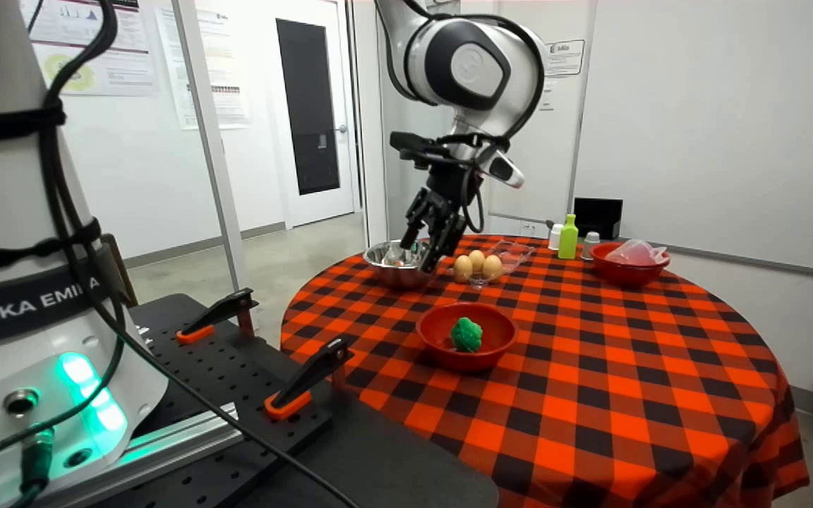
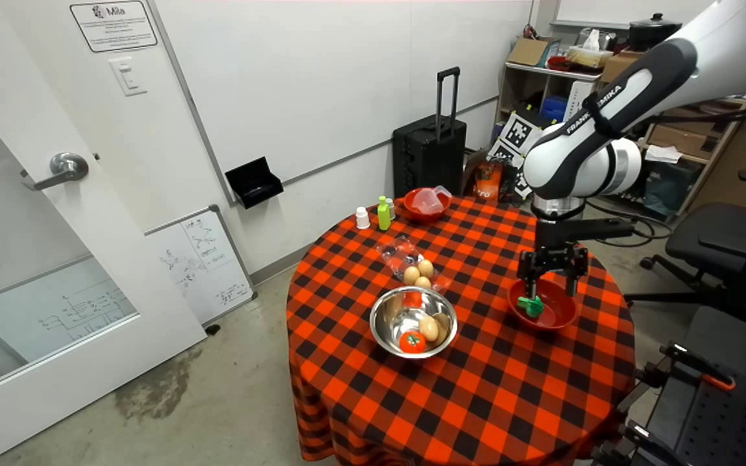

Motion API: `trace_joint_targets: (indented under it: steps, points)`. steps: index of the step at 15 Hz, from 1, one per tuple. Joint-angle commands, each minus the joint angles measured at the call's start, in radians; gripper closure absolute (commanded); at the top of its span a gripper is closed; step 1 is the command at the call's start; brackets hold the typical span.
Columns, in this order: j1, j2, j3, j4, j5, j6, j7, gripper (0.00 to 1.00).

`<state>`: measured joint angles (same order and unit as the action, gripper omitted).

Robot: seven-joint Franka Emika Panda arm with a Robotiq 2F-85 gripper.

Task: Put the broccoli in the red bowl

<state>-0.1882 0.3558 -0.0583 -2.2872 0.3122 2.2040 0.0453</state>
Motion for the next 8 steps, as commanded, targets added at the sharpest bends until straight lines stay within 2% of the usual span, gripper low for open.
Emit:
trace_joint_targets:
  steps: [1,2,3,5,8]
  points:
    - [0.051,-0.223,0.025,-0.126,-0.004,-0.141,-0.026,0.0]
    - [0.067,-0.265,0.034,-0.139,-0.003,-0.192,-0.03,0.0]
    - [0.058,-0.151,0.01,-0.071,0.002,-0.135,-0.011,0.0]
    - [0.083,-0.228,0.022,-0.105,0.001,-0.18,-0.01,0.0]
    - [0.086,-0.257,0.022,-0.129,0.001,-0.184,-0.01,0.0]
